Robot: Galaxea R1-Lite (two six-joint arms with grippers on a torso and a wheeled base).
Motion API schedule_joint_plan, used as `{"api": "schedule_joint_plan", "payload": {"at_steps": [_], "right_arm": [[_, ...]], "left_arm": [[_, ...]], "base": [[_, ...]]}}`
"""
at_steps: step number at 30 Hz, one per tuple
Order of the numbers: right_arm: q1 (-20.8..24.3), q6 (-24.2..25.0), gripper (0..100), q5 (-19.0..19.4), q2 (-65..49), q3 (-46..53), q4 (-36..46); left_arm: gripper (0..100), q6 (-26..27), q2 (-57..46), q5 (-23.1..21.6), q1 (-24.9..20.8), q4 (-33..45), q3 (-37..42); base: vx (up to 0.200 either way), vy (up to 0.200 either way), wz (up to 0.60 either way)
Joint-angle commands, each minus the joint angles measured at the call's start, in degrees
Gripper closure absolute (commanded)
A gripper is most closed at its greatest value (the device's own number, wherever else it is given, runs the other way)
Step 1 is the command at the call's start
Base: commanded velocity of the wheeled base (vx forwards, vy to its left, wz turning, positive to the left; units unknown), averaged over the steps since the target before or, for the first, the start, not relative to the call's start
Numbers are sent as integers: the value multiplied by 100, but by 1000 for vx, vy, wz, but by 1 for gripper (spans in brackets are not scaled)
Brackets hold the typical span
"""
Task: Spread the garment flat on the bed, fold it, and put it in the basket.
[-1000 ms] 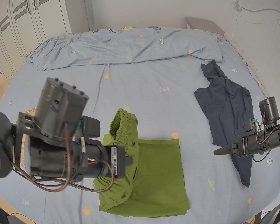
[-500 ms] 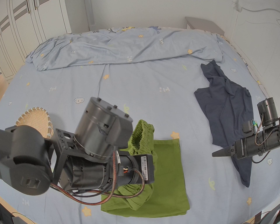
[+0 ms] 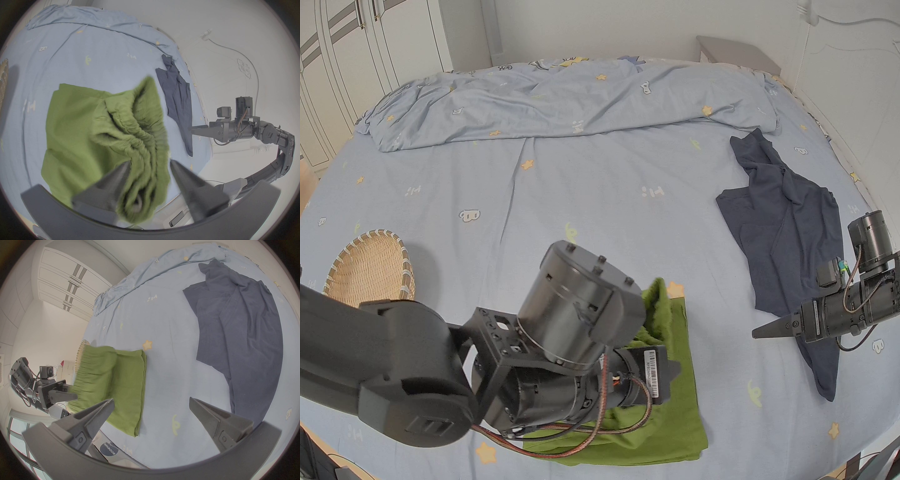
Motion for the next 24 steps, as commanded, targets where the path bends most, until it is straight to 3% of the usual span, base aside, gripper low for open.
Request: {"api": "schedule_joint_plan", "payload": {"at_steps": [1,10,11,15,17,18,20,21,22,24], "right_arm": [[27,0,0,4,15,-1,1],[107,0,0,12,15,43,-8],[124,0,0,21,-11,43,-8],[300,17,0,39,-73,43,-17],[423,17,0,65,-205,43,-25],[432,17,0,65,-222,43,-25],[651,17,0,109,-363,87,-25],[651,17,0,109,-363,87,-25],[713,17,0,127,-416,148,-25],[731,26,0,135,-495,148,-17]], "left_arm": [[0,-20,234,2,-53,-128,13],[0,-301,119,2,96,-471,144],[0,-336,-39,-42,456,-480,206],[0,-284,-513,-359,1159,-480,452],[0,-257,-795,-930,1713,-498,742],[0,-257,-812,-974,1748,-498,768],[0,-187,-979,-2037,2478,-647,1208],[0,-187,-979,-2037,2478,-647,1208],[0,-29,-979,-2732,2917,-902,1612],[0,261,-900,-3285,3251,-1315,2060]], "base": [[0,0,0],[0,0,0],[0,0,0],[0,0,0],[0,0,0],[0,0,0],[0,0,0],[0,0,0],[0,0,0],[0,0,0]]}}
